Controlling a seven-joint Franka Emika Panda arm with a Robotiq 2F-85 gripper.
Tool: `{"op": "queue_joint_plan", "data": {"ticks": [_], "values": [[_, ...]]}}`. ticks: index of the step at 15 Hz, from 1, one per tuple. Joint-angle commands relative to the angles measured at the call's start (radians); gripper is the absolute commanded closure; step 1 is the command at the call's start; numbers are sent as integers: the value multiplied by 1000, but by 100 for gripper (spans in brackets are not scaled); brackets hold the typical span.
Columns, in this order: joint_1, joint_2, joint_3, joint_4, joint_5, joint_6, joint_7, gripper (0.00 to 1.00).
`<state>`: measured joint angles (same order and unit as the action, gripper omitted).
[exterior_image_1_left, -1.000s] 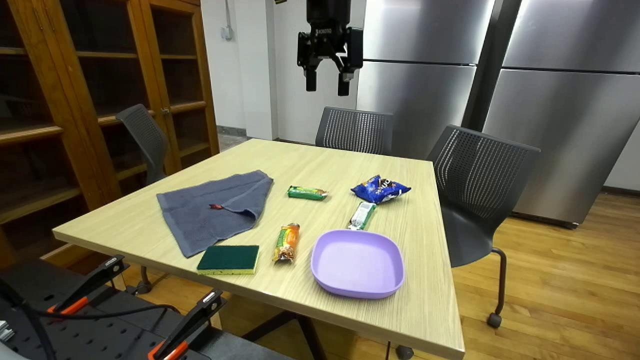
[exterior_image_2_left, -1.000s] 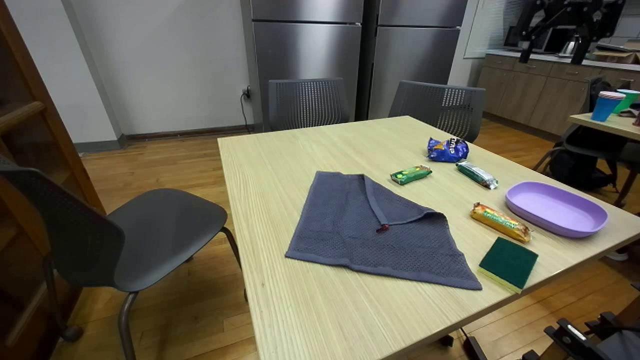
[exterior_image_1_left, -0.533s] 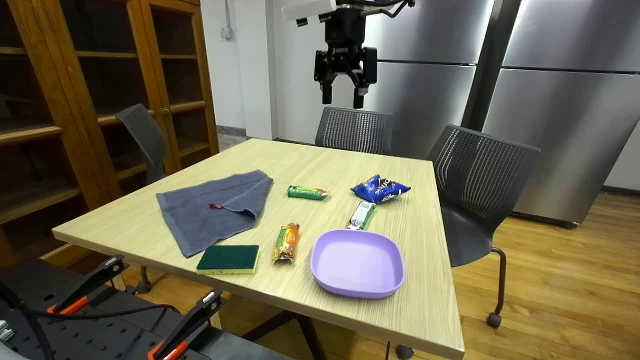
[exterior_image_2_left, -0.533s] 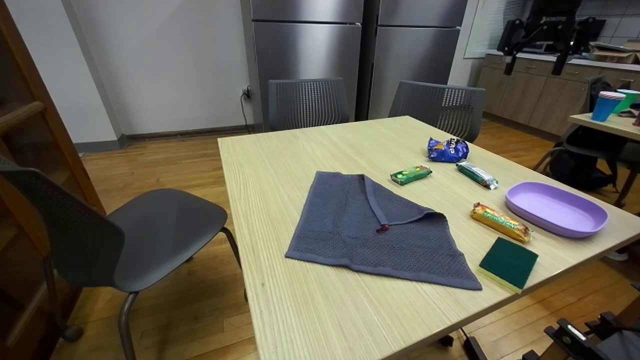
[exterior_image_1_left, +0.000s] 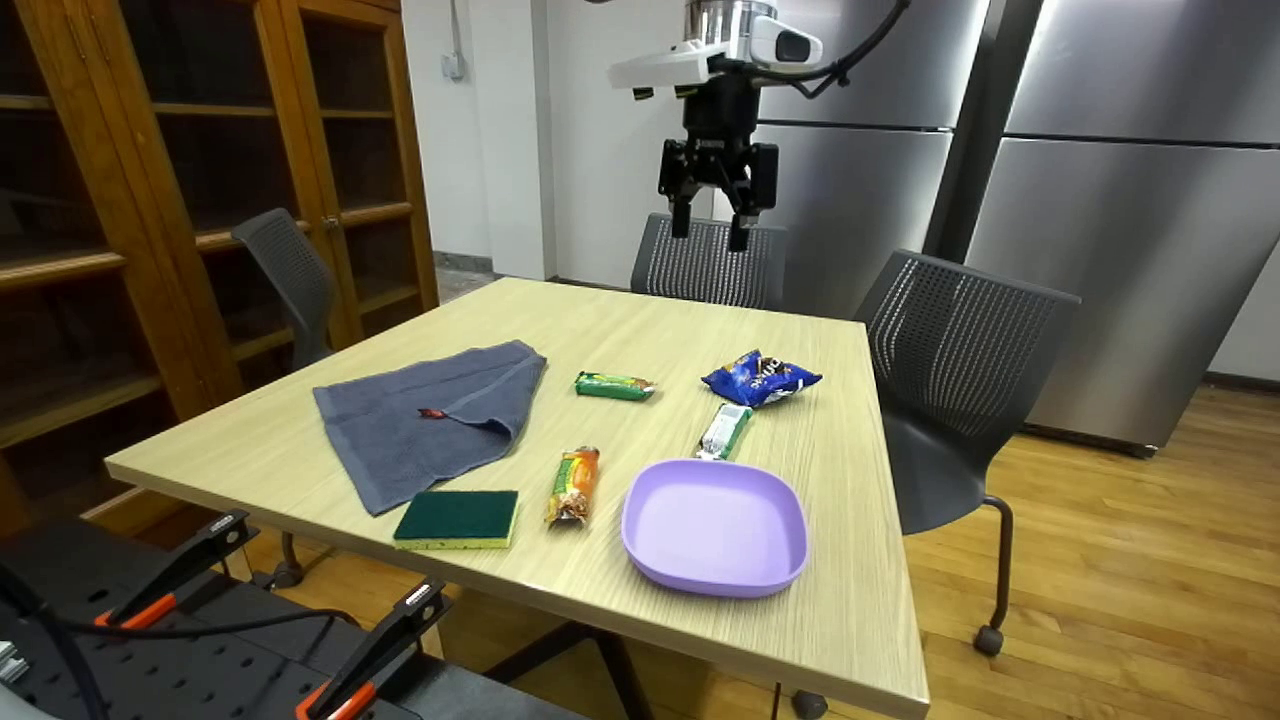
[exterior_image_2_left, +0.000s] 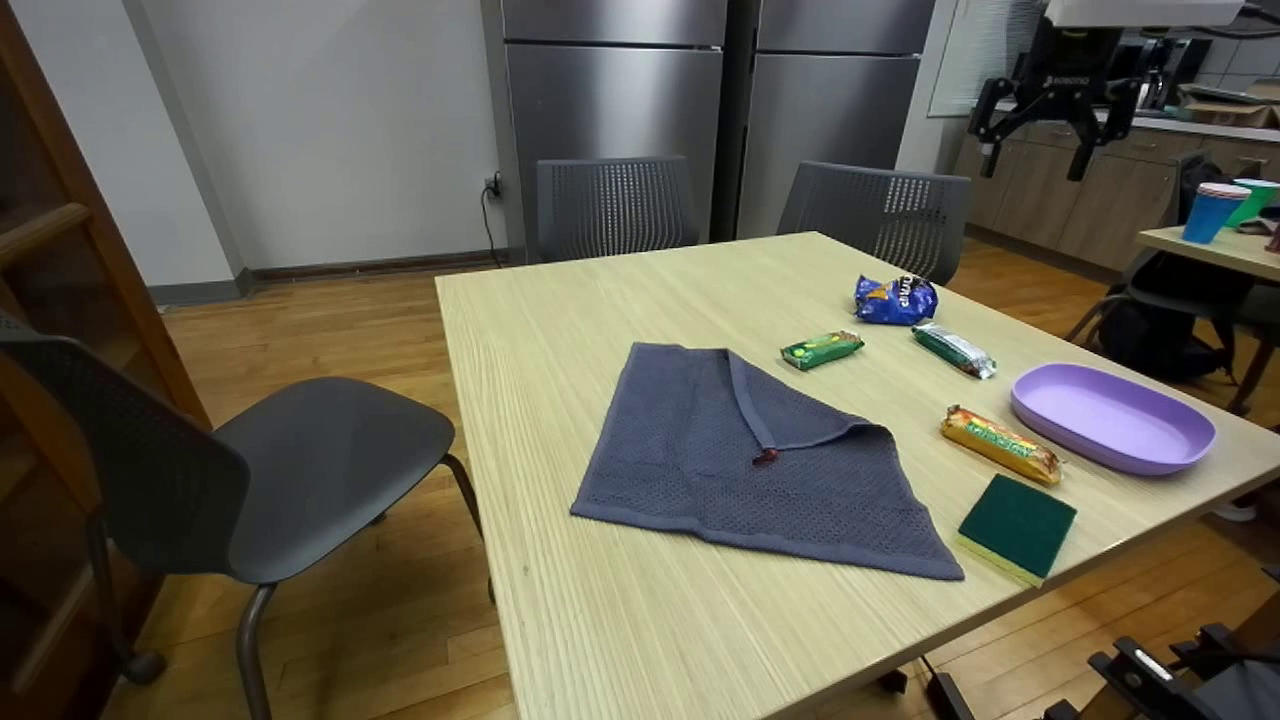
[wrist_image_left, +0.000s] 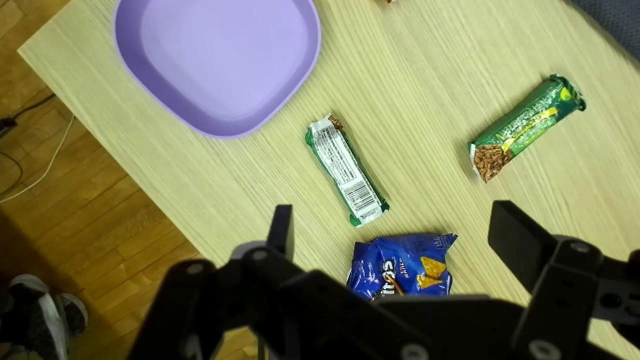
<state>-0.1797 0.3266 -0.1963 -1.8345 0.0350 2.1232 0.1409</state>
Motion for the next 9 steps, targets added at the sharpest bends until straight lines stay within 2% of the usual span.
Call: {"op": "queue_joint_plan", "data": {"ticks": [1, 9], "values": [[-25, 85, 9, 105, 25, -52, -25, 0], [-29, 206, 3, 193, -10, -83, -13, 0]]}}
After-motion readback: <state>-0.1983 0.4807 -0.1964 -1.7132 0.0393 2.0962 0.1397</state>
